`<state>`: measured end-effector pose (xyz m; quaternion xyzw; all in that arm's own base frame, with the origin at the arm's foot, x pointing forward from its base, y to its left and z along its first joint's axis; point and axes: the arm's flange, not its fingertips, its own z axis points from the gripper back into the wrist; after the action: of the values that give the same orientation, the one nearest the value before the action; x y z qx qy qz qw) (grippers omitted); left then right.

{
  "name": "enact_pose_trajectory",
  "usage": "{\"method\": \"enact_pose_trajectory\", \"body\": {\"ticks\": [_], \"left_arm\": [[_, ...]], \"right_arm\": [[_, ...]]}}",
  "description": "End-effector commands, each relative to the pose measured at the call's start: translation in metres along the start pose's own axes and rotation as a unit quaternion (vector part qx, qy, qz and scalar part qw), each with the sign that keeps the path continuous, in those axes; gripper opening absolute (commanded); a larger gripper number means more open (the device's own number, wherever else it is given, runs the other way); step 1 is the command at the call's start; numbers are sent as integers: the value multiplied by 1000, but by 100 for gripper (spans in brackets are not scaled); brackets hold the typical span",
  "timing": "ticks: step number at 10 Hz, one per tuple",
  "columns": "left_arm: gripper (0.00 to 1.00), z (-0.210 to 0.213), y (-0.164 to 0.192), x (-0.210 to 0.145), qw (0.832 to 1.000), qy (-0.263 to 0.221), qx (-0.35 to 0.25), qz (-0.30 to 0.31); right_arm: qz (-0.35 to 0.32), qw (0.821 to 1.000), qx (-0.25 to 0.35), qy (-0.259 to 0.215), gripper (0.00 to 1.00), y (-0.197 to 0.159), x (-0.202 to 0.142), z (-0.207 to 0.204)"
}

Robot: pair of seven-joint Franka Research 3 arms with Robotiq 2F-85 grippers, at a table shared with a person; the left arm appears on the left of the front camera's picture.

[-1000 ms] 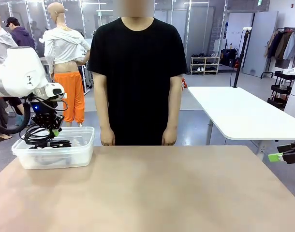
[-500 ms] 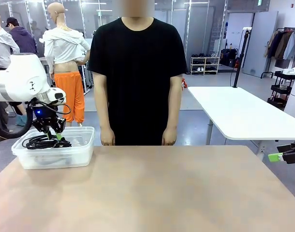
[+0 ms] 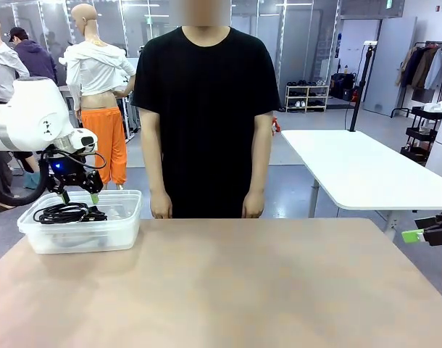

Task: Organize and store the cables.
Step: Place the USB Extension Cable into the Organizing box.

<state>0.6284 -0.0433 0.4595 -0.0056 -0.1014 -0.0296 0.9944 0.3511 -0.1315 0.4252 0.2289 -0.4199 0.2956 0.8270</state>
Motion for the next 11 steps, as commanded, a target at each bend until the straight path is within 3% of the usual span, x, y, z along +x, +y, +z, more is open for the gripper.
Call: {"method": "enact_pose_trajectory", "body": {"ticks": [1, 11], "left_arm": [[100, 5, 2, 0, 1000, -14, 8, 12], [100, 2, 1, 0, 1000, -2, 0, 1]], "right_arm": [[2, 1000, 5, 2, 100, -1, 0, 1], [2, 1000, 5, 2, 100, -1, 0, 1]]}}
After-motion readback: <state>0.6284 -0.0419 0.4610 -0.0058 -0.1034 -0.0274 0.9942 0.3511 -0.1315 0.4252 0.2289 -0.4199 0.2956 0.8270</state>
